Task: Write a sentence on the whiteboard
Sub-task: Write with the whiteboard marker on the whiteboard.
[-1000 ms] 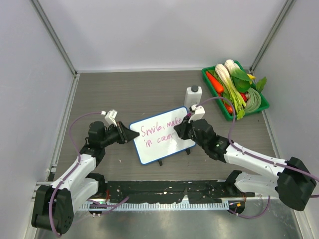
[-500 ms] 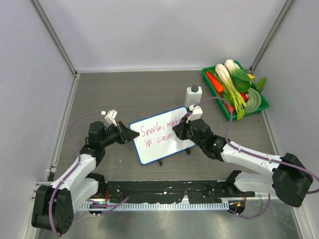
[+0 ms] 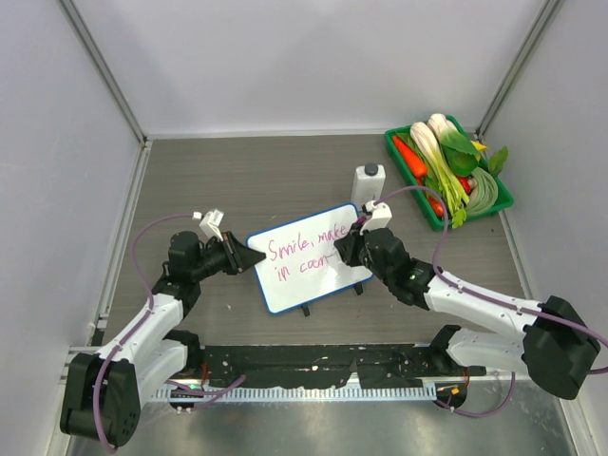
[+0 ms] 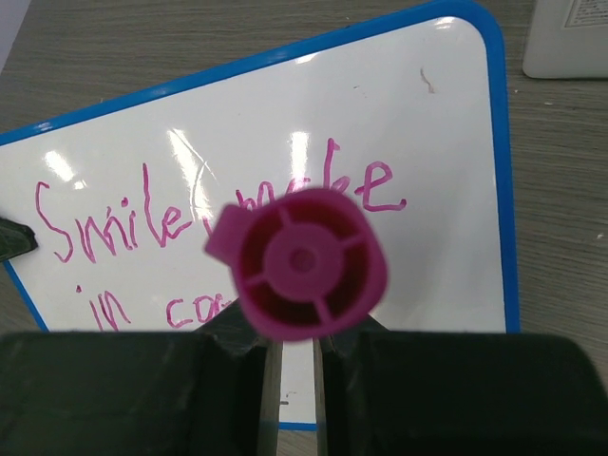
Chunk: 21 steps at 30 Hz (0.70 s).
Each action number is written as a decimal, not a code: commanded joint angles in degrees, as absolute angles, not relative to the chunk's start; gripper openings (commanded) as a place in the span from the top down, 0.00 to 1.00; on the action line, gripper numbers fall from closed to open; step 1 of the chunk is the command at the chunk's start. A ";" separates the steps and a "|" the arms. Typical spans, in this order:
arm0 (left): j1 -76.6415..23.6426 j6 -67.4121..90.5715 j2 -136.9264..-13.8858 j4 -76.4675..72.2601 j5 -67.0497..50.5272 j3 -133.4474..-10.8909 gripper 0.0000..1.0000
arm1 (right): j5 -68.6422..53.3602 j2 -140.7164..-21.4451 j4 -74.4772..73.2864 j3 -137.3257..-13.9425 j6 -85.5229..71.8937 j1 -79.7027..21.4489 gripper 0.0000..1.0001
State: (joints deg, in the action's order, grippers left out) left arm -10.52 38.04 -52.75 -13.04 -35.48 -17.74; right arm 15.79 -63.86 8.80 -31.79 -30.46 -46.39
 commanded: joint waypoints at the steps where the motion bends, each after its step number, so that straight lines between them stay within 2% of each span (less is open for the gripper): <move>1: -9.49 31.46 -53.26 -10.90 -26.28 -16.79 1.00 | 19.68 -62.14 8.44 -31.29 -30.59 -45.79 0.98; 21: -9.49 31.46 -53.35 -10.81 -26.19 -16.87 1.00 | 16.17 -61.61 10.98 -34.71 -30.24 -45.62 0.99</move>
